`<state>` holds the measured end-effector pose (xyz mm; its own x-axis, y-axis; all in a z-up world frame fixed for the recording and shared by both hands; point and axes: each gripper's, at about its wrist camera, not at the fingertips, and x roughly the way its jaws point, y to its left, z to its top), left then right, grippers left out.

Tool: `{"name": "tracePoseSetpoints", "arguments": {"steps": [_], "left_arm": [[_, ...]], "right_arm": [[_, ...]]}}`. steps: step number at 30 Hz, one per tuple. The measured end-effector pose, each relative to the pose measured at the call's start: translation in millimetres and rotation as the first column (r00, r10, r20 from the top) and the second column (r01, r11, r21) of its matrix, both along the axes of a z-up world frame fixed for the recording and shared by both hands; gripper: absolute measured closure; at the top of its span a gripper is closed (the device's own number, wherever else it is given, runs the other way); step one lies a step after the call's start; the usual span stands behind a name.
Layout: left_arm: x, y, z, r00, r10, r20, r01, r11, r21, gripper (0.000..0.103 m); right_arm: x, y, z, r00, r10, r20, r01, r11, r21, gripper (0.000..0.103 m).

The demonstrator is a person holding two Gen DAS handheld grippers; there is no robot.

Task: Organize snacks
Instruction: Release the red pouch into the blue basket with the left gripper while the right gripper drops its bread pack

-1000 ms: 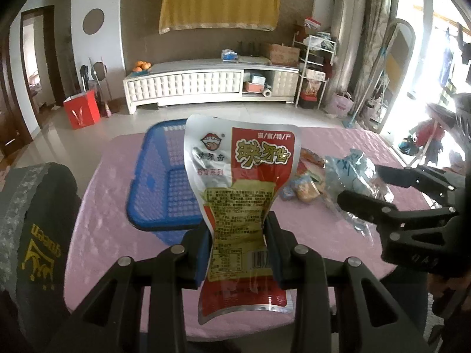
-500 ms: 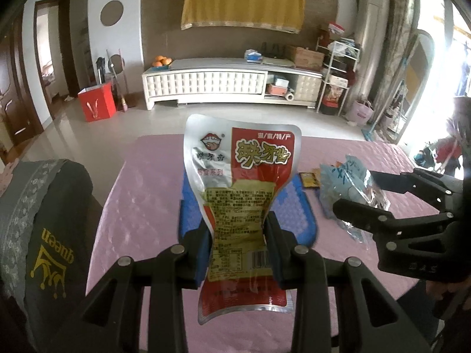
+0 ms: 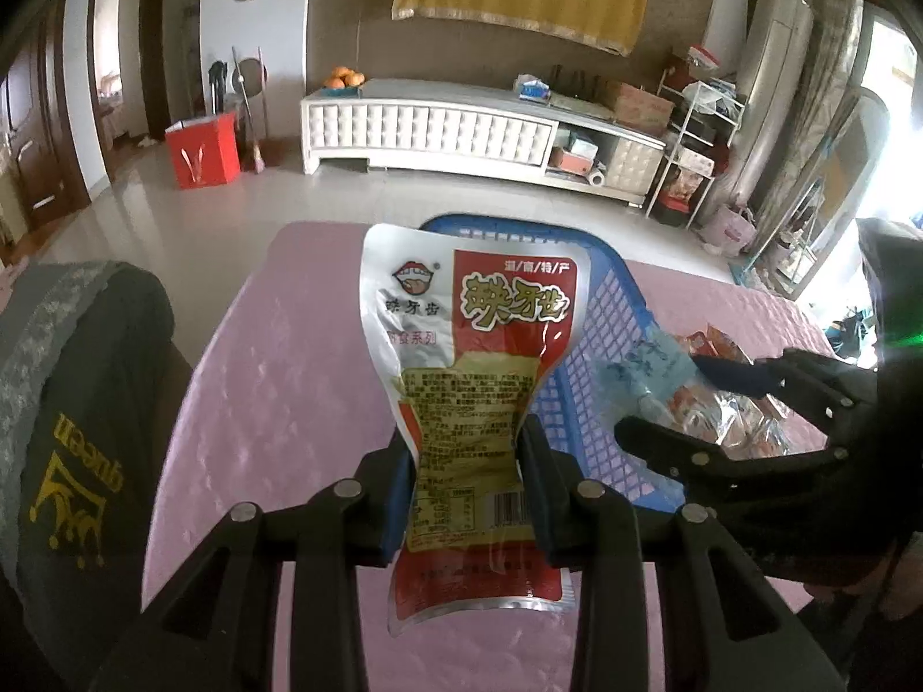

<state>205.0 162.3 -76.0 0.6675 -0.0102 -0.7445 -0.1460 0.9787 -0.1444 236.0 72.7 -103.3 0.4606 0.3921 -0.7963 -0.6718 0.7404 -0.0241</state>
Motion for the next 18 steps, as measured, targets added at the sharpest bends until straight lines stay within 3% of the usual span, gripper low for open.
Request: {"name": "tracePoseSetpoints", "arguments": {"steps": [6,11,18], "left_arm": [[-4,0,-4,1.0,0.009,-0.017,-0.009,1.0,0.004,0.071],[-8,-2,-2,1.0,0.003,-0.025,-0.002,1.0,0.019,0.071],[-6,-6,5,1.0,-0.017,-0.025,0.017,1.0,0.016,0.071]], "right_arm": [[0,5,-6,0.998,0.043,-0.048,-0.044,0.999,-0.009,0.03],[-5,1,-10,0.997,0.045,-0.061,-0.047,0.998,-0.031,0.013],[-8,-20,7,0.999,-0.004,-0.048,0.005,1.0,0.031,0.013]]}}
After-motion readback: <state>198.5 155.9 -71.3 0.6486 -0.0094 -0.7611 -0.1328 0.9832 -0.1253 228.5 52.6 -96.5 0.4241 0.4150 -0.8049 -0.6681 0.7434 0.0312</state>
